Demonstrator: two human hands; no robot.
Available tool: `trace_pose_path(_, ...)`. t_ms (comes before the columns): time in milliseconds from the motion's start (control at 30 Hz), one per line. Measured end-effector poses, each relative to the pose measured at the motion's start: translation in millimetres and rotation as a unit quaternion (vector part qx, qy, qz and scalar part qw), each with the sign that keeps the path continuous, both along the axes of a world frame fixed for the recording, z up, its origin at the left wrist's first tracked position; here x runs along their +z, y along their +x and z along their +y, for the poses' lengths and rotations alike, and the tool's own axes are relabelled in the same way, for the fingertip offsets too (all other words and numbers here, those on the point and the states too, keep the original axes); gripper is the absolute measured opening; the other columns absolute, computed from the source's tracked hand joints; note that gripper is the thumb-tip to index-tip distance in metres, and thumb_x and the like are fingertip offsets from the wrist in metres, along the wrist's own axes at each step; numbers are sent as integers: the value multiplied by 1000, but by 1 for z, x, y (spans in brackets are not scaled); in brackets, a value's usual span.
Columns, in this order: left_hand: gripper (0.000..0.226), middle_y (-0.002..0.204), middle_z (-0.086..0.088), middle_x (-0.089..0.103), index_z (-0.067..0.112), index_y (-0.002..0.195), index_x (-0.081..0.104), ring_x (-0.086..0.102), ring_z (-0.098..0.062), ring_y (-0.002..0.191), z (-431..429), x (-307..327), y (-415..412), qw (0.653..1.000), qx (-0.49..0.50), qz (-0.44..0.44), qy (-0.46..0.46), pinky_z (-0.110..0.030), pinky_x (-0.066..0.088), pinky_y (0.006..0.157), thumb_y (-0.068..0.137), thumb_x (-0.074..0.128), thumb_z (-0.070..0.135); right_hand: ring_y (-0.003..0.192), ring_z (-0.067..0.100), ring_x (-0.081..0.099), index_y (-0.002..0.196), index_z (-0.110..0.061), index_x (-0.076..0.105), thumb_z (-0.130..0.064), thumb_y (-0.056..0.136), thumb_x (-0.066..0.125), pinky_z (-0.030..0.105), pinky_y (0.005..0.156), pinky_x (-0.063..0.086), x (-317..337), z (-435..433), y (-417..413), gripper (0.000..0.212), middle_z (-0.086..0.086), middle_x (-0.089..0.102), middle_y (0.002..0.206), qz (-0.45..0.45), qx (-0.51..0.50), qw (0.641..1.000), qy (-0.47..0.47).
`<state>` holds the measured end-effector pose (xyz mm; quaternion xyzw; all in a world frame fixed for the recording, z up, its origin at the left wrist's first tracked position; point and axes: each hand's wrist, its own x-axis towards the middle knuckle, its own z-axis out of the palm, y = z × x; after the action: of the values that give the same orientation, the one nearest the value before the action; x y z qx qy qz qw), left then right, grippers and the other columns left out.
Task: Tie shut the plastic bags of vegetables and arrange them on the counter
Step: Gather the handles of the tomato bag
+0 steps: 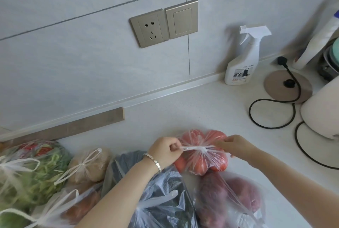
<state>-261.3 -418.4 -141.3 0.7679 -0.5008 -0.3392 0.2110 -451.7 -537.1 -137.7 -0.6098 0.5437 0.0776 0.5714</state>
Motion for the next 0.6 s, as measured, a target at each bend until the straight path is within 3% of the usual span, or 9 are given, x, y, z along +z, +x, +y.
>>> trace_pose_path(67,37,43,7,41,28,49,43,35,-5,43,8,-4,1,998,-61,-33,6,-15,32,51,80,64,25,64,18,39,69,-6,61,-27,84,62,27,60,33,-3,-2,2,26,7,43,68,-11,-5,1000,-7)
trace_pose_path(167,48,41,5,34,23,43,30,34,-9,46,9,-6,-5,985,-138,-34,-95,-11,25,51,80,59,33,54,13,35,63,-8,51,-24,85,63,22,50,30,-3,-11,15,30,1,40,58,-55,-58,997,-2)
trace_pose_path(233,47,43,5,37,17,41,36,35,-9,47,9,-14,1,946,-211,-144,-197,-14,26,57,84,52,28,50,13,32,58,-12,44,-24,84,66,21,47,28,-9,-19,24,36,-1,37,54,-57,-71,996,-1)
trace_pose_path(300,43,44,4,45,14,41,46,42,-11,49,13,-25,15,906,-278,-220,-231,-17,30,62,83,51,22,47,13,32,55,-13,43,-23,83,67,21,45,28,-16,-25,31,38,0,37,52,-35,-92,995,-16)
trace_pose_path(367,39,47,4,50,14,45,52,48,-13,51,16,-33,21,910,-269,-236,-210,-19,40,58,82,50,23,47,14,34,53,-14,40,-22,84,66,24,47,29,-26,-26,36,41,0,38,52,-12,-104,993,-61)
trace_pose_path(433,32,57,0,59,14,64,62,55,-19,54,7,-23,13,944,-192,-221,-149,-27,51,53,86,47,33,51,17,38,55,-15,38,-25,87,60,28,52,33,-36,-20,41,40,0,41,54,15,-103,984,-147)
trace_pose_path(467,31,70,-3,66,17,90,65,61,-23,63,0,-14,6,961,-138,-222,-87,-29,53,58,88,46,42,57,20,44,60,-15,42,-27,89,55,31,57,37,-39,-15,43,34,0,45,58,26,-95,975,-201)
trace_pose_path(533,69,103,-4,67,30,141,26,65,-26,85,-11,-16,-3,961,-98,-252,59,-30,50,70,83,45,62,85,26,54,91,-15,56,-40,90,46,38,80,42,-46,-4,43,27,4,60,81,67,-27,951,-301)
trace_pose_path(600,93,119,-6,61,42,143,-8,62,-27,98,-17,-26,-8,946,-123,-264,144,-34,47,76,74,44,75,112,26,48,131,-27,42,-62,87,33,40,97,34,-53,3,39,58,5,59,113,150,131,913,-355)
